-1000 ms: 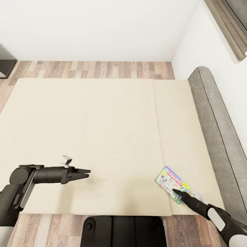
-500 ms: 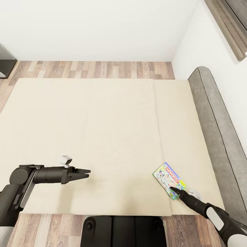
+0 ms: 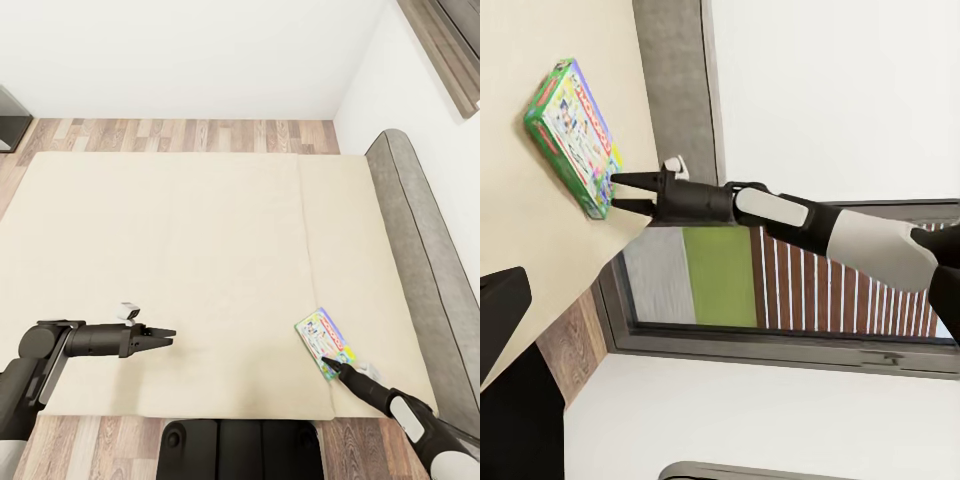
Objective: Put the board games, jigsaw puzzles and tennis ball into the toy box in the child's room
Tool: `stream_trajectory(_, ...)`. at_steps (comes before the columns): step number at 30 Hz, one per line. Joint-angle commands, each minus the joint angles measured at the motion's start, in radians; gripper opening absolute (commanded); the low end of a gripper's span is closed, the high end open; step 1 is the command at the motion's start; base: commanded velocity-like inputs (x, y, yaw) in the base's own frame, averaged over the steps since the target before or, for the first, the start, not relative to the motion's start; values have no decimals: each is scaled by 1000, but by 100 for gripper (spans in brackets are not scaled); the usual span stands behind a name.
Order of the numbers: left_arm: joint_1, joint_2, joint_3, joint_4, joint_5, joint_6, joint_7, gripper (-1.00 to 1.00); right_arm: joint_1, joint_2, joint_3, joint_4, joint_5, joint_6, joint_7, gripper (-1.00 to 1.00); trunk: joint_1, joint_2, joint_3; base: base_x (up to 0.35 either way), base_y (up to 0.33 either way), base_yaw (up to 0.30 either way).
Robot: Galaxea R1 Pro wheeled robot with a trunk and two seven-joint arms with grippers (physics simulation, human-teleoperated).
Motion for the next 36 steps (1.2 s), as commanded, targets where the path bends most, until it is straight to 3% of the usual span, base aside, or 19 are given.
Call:
stream_trajectory(1,0,0,0,0,-1,11,-4,100,0,3,-3,-3,-6,14,1,100,1,-1,-1,0,0,0)
stream_trajectory(11,0,0,0,0,-2,11,-4,100,1,15,-2,-68,-6,43,0,100,1,-1,-1,0,0,0)
stream_trajectory(16,0,0,0,0,-2,11,-4,100,2,15,0,-111,-6,101,-1,100,1,-1,-1,0,0,0)
stream_trajectory(26,0,0,0,0,-2,11,-4,100,2,14,-2,-116,-7,122,-1,100,1,-1,-1,0,0,0)
stream_trajectory(36,0,0,0,0,-2,11,-4,100,1,14,-3,-130,-6,198,-5,100,1,-1,-1,0,0,0)
